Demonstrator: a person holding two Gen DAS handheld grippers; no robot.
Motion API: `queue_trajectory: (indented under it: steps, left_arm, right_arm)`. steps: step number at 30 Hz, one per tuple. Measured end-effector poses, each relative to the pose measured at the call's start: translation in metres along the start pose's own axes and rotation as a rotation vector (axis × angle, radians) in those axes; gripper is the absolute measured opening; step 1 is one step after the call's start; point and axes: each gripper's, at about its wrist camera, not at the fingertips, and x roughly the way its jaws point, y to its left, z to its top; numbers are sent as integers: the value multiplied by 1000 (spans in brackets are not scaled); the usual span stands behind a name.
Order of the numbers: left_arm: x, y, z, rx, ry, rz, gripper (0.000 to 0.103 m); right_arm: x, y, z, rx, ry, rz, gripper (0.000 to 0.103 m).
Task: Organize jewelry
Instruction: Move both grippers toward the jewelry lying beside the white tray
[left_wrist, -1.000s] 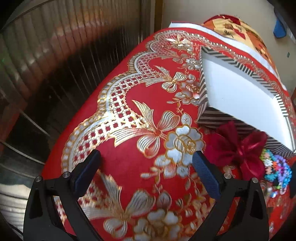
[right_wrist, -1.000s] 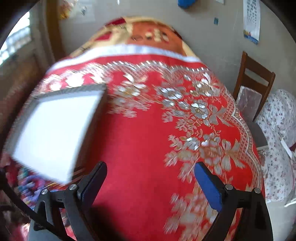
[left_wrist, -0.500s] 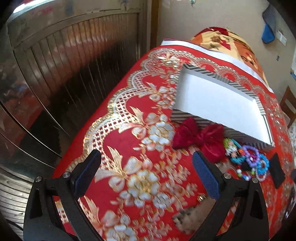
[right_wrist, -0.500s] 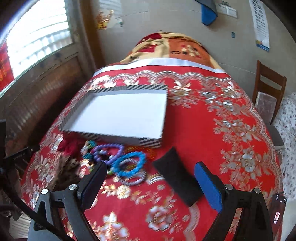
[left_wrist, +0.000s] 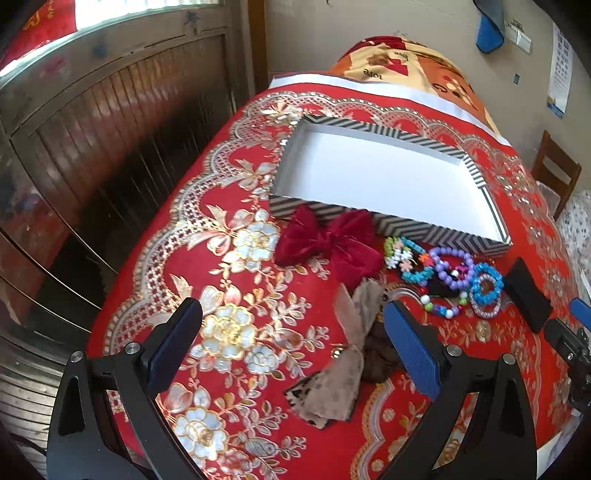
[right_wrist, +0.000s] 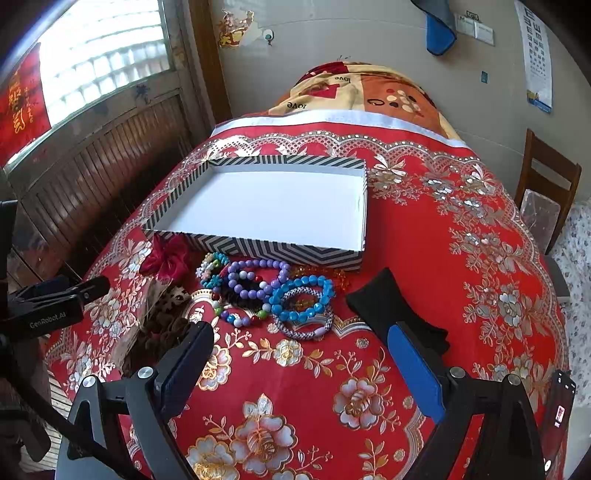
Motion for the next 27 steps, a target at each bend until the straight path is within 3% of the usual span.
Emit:
queue_trajectory:
  steps: [27]
  left_arm:
    - [7, -3, -3, 17, 30, 1, 99]
  right_arm:
    - [7, -7, -4, 20, 35, -2, 94]
